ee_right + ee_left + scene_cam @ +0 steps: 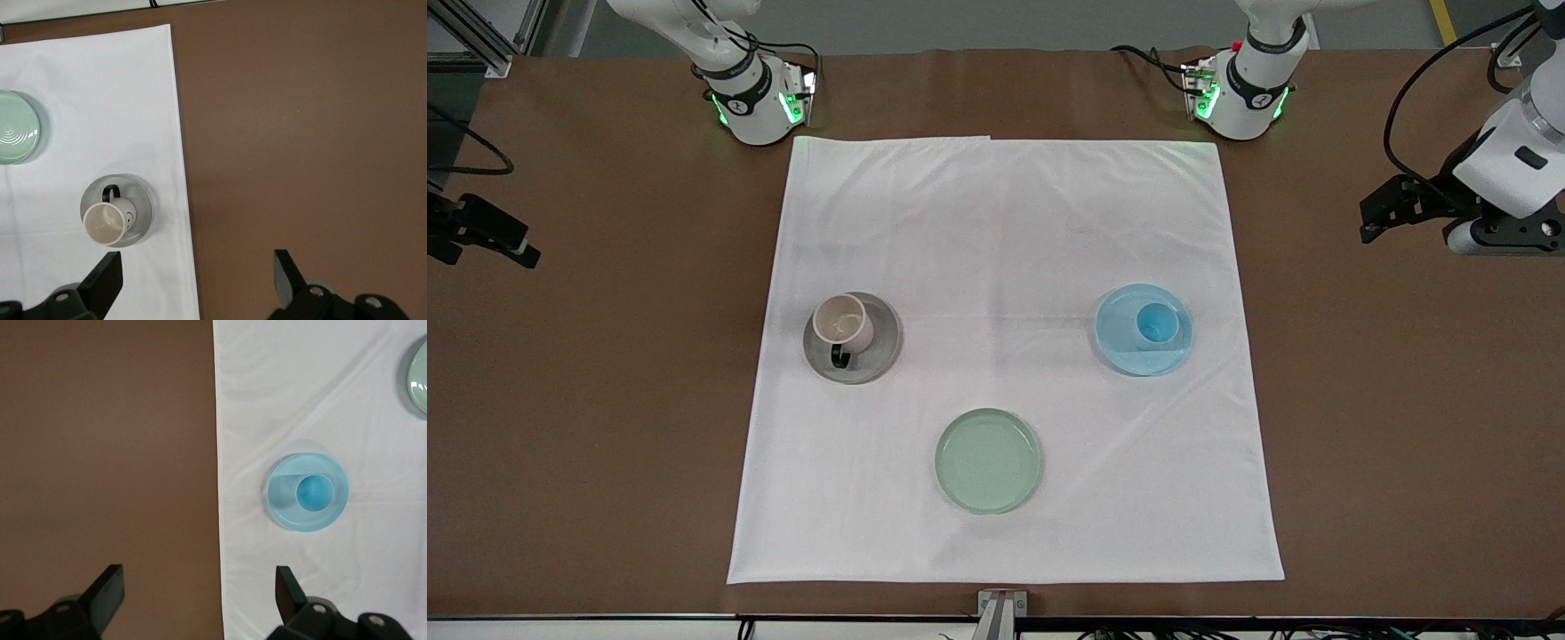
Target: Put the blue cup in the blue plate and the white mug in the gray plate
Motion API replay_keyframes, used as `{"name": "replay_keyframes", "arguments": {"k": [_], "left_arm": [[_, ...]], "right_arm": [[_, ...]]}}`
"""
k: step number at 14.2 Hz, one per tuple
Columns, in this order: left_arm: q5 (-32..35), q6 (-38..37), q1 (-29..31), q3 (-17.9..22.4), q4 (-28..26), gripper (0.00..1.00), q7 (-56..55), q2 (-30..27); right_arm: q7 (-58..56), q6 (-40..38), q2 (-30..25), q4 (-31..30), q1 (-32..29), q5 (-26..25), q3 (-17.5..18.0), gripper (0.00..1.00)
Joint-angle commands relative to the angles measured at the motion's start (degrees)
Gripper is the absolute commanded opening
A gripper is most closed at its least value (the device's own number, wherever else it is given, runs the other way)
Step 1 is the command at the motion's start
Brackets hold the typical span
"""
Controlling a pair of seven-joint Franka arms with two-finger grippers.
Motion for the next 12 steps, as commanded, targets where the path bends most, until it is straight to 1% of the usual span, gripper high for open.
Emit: {"name": "replay_keyframes", "arguments": {"k": [1,4,6,12], "left_arm": [[1.2,0.2,0.5,-0.5,0.1,1.00,-0.2,-0.6],[1.2,0.0,0.5,-0.5,0.5,1.00,1.0,-0.7],[1.2,-0.3,0.5,-0.5,2.3,1.00,0.6,0.0],[0.5,-3.1,0.4,-0.5,2.6,1.00,0.8,-0.7]], "right_arm": [[-0.1,-0.6,0.4,1.0,-0.8,-0.8,0.7,1.00],[-0.1,-0.6,0.4,1.1,-0.7,-0.9,0.7,1.00],[-0.1,-0.6,0.4,1.1,-0.8,-0.9,0.7,1.00],[-0.1,-0.6,0.4,1.1,-0.8,-0.9,0.7,1.00]]}}
